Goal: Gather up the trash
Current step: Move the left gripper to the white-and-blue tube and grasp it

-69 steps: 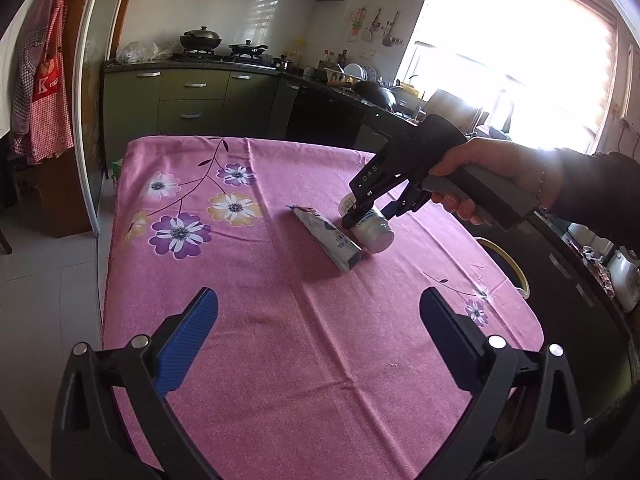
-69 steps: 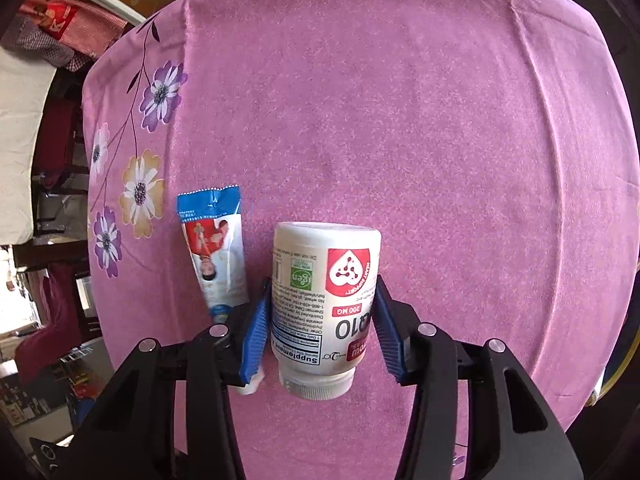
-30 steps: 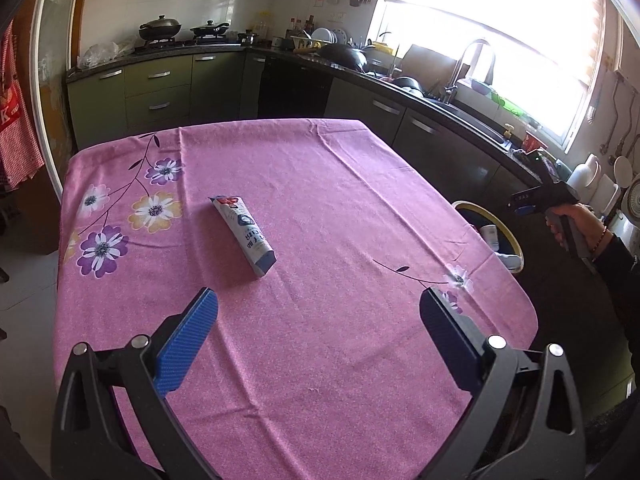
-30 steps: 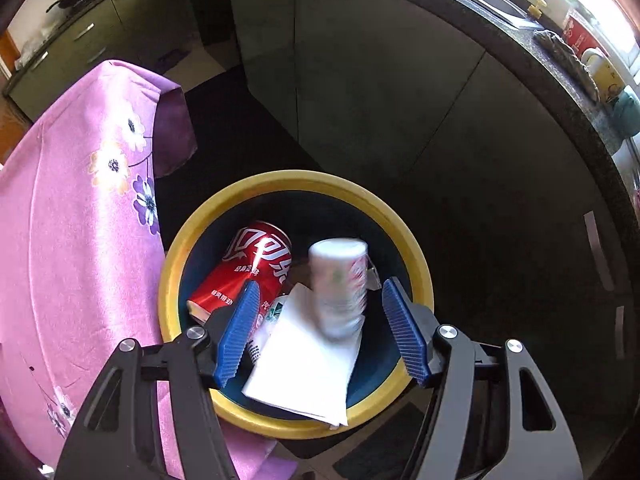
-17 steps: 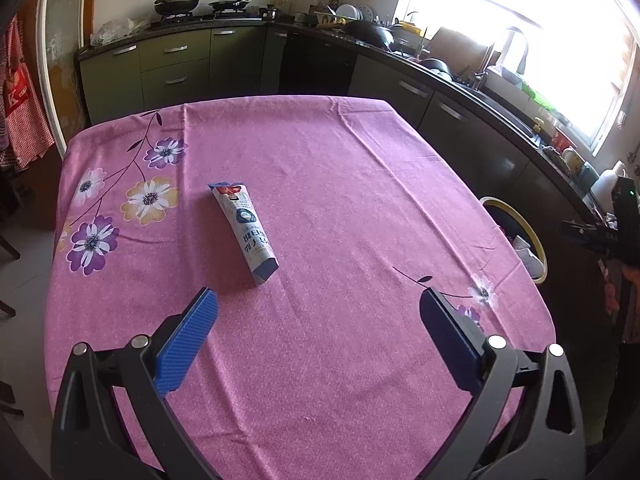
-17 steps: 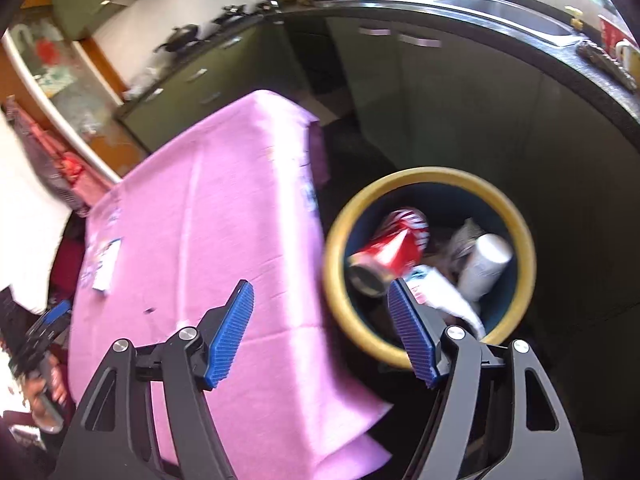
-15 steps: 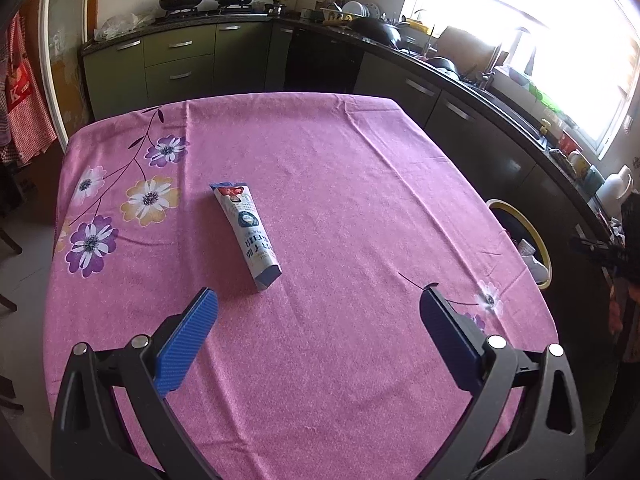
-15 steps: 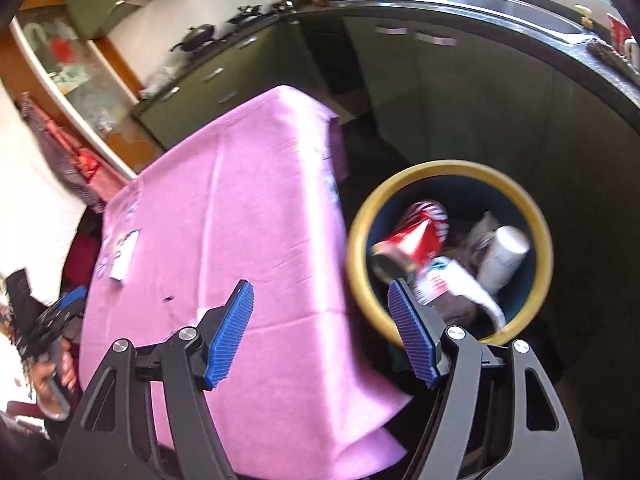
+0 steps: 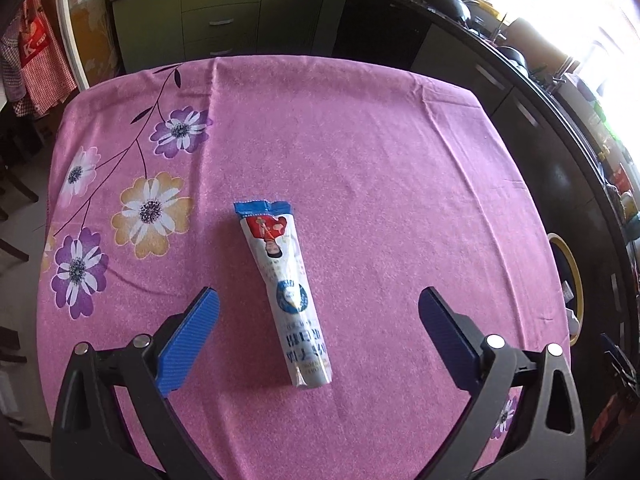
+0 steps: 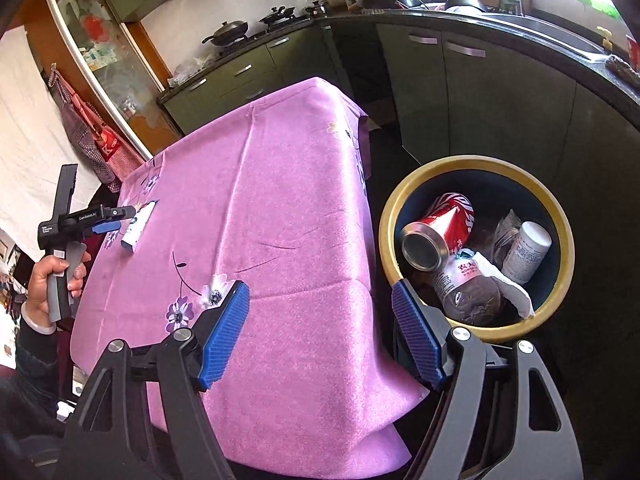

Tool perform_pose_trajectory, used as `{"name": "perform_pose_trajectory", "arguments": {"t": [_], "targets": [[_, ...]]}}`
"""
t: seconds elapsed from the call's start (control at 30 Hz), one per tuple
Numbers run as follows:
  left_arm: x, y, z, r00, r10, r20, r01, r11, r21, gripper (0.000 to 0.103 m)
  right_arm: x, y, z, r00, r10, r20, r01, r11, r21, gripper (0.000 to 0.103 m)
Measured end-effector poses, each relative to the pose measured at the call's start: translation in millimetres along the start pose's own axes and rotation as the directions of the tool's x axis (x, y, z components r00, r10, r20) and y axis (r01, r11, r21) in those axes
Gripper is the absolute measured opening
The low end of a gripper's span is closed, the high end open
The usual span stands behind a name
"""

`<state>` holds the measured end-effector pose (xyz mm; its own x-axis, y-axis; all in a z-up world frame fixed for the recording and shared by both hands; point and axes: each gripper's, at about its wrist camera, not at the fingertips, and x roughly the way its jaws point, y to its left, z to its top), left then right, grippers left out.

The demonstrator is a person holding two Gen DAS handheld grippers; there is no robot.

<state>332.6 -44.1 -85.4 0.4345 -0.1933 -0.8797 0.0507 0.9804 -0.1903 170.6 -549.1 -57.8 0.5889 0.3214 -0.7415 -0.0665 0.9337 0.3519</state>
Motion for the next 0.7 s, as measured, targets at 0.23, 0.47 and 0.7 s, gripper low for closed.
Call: {"name": "perform_pose_trajectory", "arguments": {"t": [0.23, 0.47, 0.7], "targets": [[21.9, 6.9, 11.2, 0.996, 0.008, -0.088, -0.011, 0.999, -0.035, 0.073, 8.6, -11.6, -2.9, 1.0, 0.025, -0.002, -0.025, 0.999, 0.026, 0.073], [33.2, 7.5, 18.8, 0.993, 0.04, -0.115, -0.044, 0.999, -0.032, 0.059, 14.1, -11.5, -3.3, 0.999, 0.042, -0.011, -0.042, 0.999, 0.026, 0.073], [40.1, 7.9, 19.7, 0.989, 0.079, -0.129, -0.081, 0.997, -0.009, 0.042, 14.3, -14.2, -3.9, 0.999, 0.046, -0.011, -0.046, 0.998, 0.04, 0.073]]}}
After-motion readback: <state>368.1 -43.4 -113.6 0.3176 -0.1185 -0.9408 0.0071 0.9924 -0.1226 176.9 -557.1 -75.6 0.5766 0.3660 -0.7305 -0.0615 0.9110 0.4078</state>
